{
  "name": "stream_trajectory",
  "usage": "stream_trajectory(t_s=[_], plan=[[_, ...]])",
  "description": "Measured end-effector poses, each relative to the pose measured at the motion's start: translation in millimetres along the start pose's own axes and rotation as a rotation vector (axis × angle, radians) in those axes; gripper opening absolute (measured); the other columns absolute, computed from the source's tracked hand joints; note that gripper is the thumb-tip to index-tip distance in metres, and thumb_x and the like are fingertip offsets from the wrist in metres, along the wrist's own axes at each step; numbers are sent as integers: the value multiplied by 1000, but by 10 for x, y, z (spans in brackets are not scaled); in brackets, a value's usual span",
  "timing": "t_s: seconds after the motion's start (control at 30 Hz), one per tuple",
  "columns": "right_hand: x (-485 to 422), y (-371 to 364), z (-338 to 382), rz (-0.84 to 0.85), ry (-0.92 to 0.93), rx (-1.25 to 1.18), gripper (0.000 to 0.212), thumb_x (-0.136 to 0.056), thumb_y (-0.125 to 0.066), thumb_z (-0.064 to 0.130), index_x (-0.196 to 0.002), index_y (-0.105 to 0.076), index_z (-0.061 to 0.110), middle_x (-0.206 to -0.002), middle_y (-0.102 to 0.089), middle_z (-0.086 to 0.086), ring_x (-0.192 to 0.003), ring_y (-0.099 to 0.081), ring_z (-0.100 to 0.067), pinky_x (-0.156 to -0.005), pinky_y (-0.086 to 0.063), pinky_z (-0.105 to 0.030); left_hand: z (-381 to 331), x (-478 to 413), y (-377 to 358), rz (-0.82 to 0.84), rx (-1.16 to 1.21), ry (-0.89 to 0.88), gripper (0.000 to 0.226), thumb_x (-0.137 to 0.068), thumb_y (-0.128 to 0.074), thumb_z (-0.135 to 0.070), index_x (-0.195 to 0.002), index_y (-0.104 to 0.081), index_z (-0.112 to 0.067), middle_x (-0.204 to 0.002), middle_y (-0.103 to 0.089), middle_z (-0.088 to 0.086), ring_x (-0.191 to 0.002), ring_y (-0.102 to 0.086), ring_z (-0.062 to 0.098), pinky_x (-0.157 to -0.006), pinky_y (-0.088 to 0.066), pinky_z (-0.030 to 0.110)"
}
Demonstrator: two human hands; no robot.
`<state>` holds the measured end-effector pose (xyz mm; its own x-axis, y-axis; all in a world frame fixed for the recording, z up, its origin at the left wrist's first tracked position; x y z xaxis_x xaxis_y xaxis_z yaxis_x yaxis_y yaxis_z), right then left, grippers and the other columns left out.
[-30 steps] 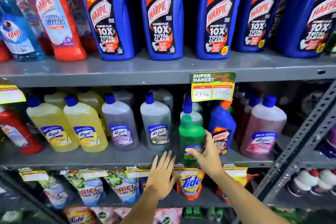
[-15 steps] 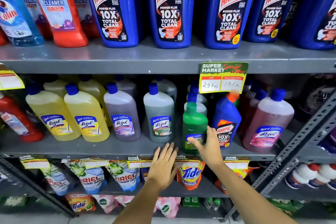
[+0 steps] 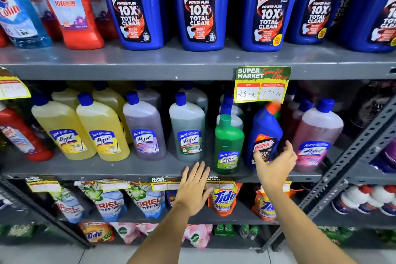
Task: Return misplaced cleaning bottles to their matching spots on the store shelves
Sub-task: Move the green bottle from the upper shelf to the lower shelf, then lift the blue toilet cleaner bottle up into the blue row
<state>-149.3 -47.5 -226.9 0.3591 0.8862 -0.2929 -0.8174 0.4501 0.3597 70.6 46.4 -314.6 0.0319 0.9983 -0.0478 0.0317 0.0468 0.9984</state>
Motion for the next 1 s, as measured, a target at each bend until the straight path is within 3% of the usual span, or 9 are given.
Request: stream_trajectory(t_s=[0.1,0.23,0.33,0.43,0.53,0.6,0.67,0.87,1.0], plan=[[-65,-110,19,106,-25,28,114,-61,-90,31,-148,-22,1,-144,-39,-25,-135,-33,-38,-112,-29,-49,10,-9,30,6,29,-20,85,-87,11,-66,-155,-7,-18,-163,-1,3,-148,6,20,-118,9,43],[-142,-221,-16,121,-119,-1,123,-56,-93,34,-149,-19,4,-143,-38,-24,-135,-34,-39,-113,-31,-48,31,-6,60,20,90,-44,92,-82,17,-70,-155,-6,-19,-163,0,3,-148,8,19,-118,10,41],[-177,-266,-1,145,-155,-8,113,-56,-93,32,-144,-27,6,-139,-42,-19,-130,-44,-37,-106,-38,-45,62,16,54,35,84,-39,89,-84,13,-69,-155,-2,-18,-162,7,2,-148,10,19,-117,13,42],[-231,-202,33,155,-162,13,94,-56,-92,33,-131,-40,8,-131,-52,-13,-120,-54,-32,-98,-43,-42,47,-2,71,77,48,-55,100,-74,27,-73,-154,3,-18,-159,14,1,-147,12,20,-115,15,41],[-189,-38,46,140,-138,13,87,-51,-94,35,-120,-47,11,-121,-61,-11,-111,-60,-31,-92,-45,-38,44,18,162,101,13,-91,100,-77,22,-74,-155,-1,-16,-158,15,6,-148,8,23,-119,2,47],[-111,127,70,116,-132,-11,85,-50,-94,35,-118,-48,11,-118,-63,-11,-109,-61,-30,-91,-45,-38,-8,86,324,-44,-45,-122,79,-93,-6,-61,-153,-21,-12,-160,-2,10,-147,-12,28,-114,-27,50],[-7,334,120,93,-96,-28,84,-49,-95,37,-114,-49,11,-115,-64,-10,-107,-61,-31,-90,-45,-40,-100,178,509,-209,-11,-153,63,-99,-27,-49,-148,-33,-11,-159,-18,11,-142,-27,28,-106,-39,46],[85,1156,582,33,160,-170,76,-44,-96,38,-102,-49,28,-100,-64,4,-94,-64,-22,-86,-49,-33,-461,151,1758,-805,204,-371,48,-98,-42,-32,-141,-39,-10,-154,-27,12,-143,-26,29,-115,-22,44],[-115,1659,1396,-23,388,-364,81,-41,-96,40,-105,-53,17,-97,-62,2,-88,-60,6,-79,-41,-4,-677,-73,2880,-1034,170,-395,49,-95,-44,-28,-139,-44,-5,-151,-37,14,-142,-27,29,-115,-18,44]])
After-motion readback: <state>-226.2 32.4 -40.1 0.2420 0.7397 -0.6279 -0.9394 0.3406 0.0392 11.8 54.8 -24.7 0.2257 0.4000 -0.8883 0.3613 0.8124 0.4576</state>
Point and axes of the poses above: each hand's wrist, its own x-axis away from the middle knuckle, its own y-axis out of the back of the hand, z = x × y, the point moved 2 cm from there along -x, towards the middle knuckle
